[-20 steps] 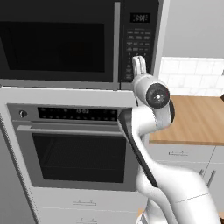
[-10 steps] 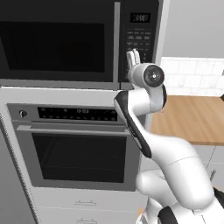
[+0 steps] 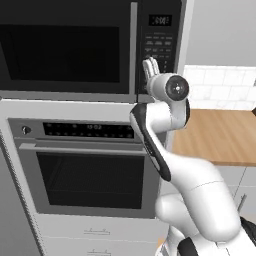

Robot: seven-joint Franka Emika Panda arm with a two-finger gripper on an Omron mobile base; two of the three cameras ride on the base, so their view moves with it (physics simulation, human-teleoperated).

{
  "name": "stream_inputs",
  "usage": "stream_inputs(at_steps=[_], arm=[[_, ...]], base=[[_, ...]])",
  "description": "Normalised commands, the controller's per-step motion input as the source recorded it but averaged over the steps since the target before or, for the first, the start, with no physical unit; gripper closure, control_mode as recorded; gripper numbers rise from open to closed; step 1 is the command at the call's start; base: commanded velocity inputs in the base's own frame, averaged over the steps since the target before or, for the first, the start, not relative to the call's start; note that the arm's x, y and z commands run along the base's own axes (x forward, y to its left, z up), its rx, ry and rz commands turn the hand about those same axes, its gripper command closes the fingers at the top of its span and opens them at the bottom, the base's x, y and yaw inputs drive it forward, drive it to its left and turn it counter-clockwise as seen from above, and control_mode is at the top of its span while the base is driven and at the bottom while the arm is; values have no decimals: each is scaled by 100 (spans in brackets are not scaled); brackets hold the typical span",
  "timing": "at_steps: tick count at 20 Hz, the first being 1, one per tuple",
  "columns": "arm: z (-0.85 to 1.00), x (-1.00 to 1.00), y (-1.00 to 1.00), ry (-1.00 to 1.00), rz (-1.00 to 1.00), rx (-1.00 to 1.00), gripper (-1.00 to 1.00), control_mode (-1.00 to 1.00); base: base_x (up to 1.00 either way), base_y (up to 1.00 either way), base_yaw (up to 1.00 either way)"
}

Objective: Open the microwave, place the bowl with waffle inside the microwave, then close the microwave door and turn it on.

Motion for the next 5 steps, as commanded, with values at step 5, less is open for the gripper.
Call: stream_inputs(at_steps=[5], arm=[[-100,100,66,13,0,-28,100,-100]], base=[[0,0,0]])
